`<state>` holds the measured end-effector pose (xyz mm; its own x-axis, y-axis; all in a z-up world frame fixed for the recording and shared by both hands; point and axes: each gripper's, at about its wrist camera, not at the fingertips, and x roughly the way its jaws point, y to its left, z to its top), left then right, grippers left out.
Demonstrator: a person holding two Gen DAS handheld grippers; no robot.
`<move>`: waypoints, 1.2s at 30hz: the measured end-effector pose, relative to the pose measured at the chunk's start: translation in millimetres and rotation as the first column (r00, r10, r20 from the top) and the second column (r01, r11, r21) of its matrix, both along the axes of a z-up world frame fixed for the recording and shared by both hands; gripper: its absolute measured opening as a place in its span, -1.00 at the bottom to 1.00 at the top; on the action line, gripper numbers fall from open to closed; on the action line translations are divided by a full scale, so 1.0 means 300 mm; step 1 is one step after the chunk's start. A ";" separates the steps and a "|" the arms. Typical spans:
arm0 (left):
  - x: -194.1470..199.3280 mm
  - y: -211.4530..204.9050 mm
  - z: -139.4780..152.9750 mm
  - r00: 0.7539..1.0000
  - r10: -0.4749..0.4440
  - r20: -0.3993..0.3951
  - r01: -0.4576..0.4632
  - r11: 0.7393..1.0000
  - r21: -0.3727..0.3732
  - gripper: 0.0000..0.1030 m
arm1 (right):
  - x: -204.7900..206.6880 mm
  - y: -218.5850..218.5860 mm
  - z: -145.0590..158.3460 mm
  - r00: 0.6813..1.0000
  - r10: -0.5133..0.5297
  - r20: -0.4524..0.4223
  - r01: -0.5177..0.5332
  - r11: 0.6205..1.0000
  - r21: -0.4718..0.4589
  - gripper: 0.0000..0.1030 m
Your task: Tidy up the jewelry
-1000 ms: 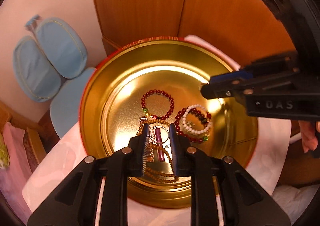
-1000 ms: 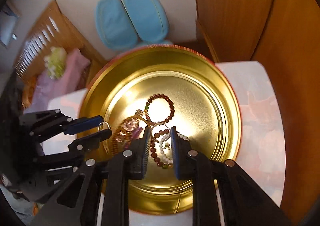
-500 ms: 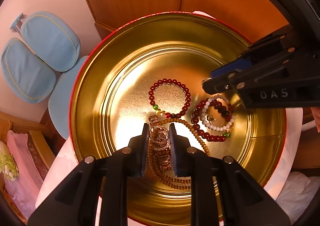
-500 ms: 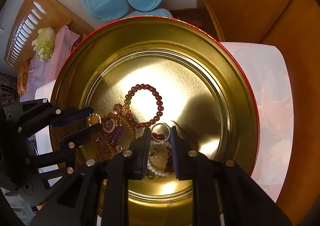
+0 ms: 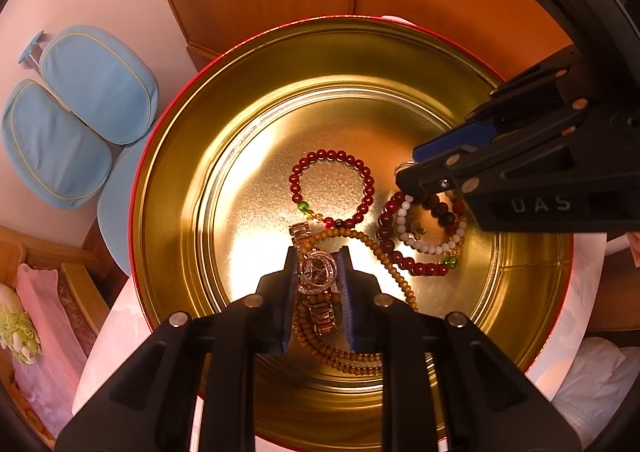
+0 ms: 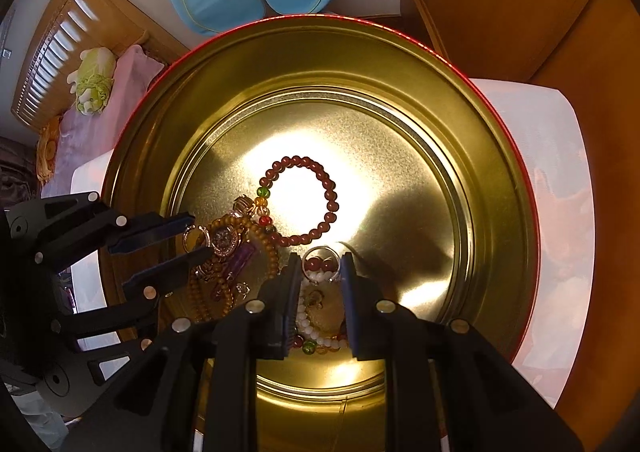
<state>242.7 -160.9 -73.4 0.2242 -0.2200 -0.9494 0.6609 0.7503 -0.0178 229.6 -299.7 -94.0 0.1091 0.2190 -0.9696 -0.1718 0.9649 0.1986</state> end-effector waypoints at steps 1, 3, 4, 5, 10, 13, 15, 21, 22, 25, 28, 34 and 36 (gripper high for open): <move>-0.004 -0.003 0.002 1.000 -0.004 0.002 0.004 1.000 0.001 -0.60 | -0.004 0.006 0.007 1.000 0.013 0.012 -0.013 1.000 -0.007 -0.57; -0.014 -0.011 0.005 1.000 -0.017 0.014 0.017 1.000 0.003 -0.47 | -0.014 0.016 0.021 0.999 0.022 0.033 -0.021 1.000 -0.017 -0.22; -0.017 -0.015 0.006 1.000 -0.015 0.023 0.015 1.000 0.009 -0.08 | -0.016 0.016 0.028 0.999 0.018 0.044 -0.017 1.000 -0.019 0.18; -0.021 -0.018 0.010 0.999 -0.011 0.038 0.010 1.000 0.016 0.13 | -0.020 0.018 0.036 0.998 0.015 0.055 -0.014 1.000 -0.009 0.27; -0.035 -0.036 0.012 0.998 -0.025 0.055 0.023 0.999 0.036 0.29 | -0.028 0.016 0.039 0.998 0.009 0.057 -0.009 1.000 0.005 0.27; -0.036 -0.039 0.011 0.998 -0.026 0.052 0.024 0.999 0.036 0.29 | -0.031 0.009 0.038 0.999 0.003 0.054 -0.003 1.000 0.009 0.27; -0.036 -0.039 0.010 0.998 -0.027 0.052 0.025 0.999 0.037 0.29 | -0.030 -0.002 0.038 0.999 -0.003 0.053 0.002 1.000 0.010 0.27; -0.037 -0.041 0.012 0.998 -0.030 0.047 0.029 0.999 0.035 0.29 | -0.028 -0.016 0.039 0.999 0.002 0.049 -0.003 1.000 0.013 0.27; -0.037 -0.043 0.011 0.998 -0.032 0.046 0.030 0.999 0.037 0.29 | -0.032 -0.014 0.039 0.999 0.008 0.049 -0.009 1.000 0.011 0.27; -0.035 -0.041 0.004 0.998 -0.033 0.044 0.032 0.999 0.043 0.29 | -0.038 -0.005 0.047 0.998 0.015 0.057 -0.015 1.000 0.003 0.27; -0.032 -0.036 0.014 0.999 -0.023 0.042 0.022 0.999 0.032 0.31 | -0.044 -0.004 0.056 0.997 0.010 0.071 -0.010 1.000 -0.003 0.38; -0.074 -0.032 0.046 0.995 -0.032 0.096 0.030 0.999 0.026 0.72 | -0.089 -0.008 0.114 0.984 0.002 0.178 0.002 1.000 -0.019 0.89; -0.091 -0.026 0.058 0.992 -0.020 0.122 0.018 1.000 0.016 0.80 | -0.111 -0.009 0.130 0.977 0.002 0.211 0.004 1.000 -0.026 0.92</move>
<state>215.4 -168.7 -56.1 0.3347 -0.2118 -0.9182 0.6718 0.7369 0.0749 196.3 -302.3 -54.9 0.3123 0.1935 -0.9301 -0.2063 0.9695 0.1325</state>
